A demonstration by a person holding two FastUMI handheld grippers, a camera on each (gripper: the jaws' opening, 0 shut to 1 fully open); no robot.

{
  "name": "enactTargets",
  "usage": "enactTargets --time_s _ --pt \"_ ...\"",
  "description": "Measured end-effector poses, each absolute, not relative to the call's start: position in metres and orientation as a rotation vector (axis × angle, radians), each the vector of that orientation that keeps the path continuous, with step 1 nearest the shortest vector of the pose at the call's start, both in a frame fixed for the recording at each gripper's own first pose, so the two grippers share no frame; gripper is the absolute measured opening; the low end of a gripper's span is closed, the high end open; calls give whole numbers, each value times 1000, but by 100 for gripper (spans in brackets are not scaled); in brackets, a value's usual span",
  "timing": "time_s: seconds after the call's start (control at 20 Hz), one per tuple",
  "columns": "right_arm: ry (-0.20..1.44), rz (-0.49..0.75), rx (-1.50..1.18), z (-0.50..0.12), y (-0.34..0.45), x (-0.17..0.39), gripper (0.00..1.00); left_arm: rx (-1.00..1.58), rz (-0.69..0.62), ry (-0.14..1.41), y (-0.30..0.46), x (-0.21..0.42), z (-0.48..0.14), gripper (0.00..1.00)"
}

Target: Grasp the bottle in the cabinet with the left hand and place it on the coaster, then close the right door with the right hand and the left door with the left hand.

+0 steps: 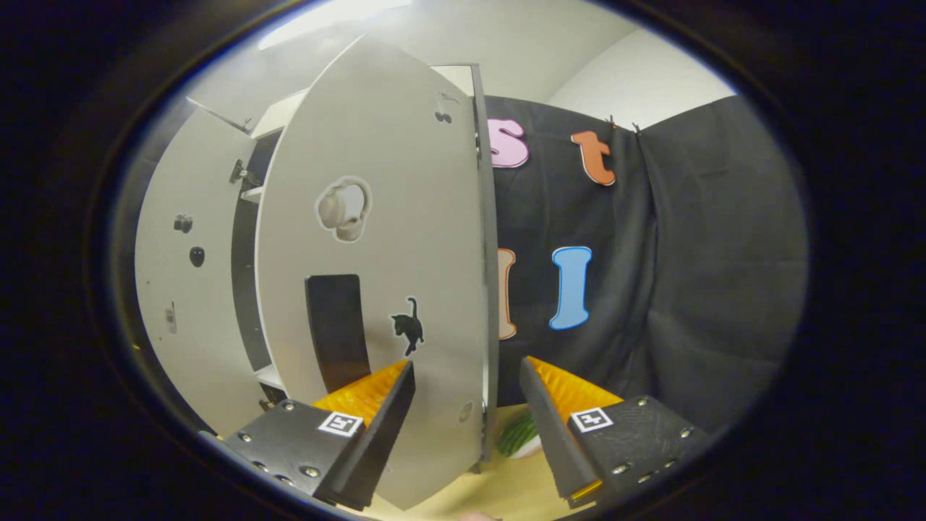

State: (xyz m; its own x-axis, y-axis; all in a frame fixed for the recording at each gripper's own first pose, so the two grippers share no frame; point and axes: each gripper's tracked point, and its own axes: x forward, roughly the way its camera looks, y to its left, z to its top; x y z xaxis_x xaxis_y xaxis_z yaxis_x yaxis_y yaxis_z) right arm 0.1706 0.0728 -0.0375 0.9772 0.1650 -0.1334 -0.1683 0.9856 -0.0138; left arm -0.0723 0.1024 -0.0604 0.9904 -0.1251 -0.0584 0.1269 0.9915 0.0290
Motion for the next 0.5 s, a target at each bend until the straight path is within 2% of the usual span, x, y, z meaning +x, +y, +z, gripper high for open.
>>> enactTargets --time_s 0.15,0.2,0.3,0.4,0.5 --pt "140 151 -38 -47 82 171 95 28 -128 62 115 -62 -65 98" --pt "148 129 -50 -51 81 170 92 22 -114 59 122 -62 -65 97" --pt "139 117 -66 -57 84 163 96 15 -97 69 137 -63 -69 97" --pt "144 141 -56 -68 95 149 95 21 -75 76 157 -64 -70 100" --pt "155 176 -55 -79 104 131 95 23 -42 83 180 -63 -72 97"
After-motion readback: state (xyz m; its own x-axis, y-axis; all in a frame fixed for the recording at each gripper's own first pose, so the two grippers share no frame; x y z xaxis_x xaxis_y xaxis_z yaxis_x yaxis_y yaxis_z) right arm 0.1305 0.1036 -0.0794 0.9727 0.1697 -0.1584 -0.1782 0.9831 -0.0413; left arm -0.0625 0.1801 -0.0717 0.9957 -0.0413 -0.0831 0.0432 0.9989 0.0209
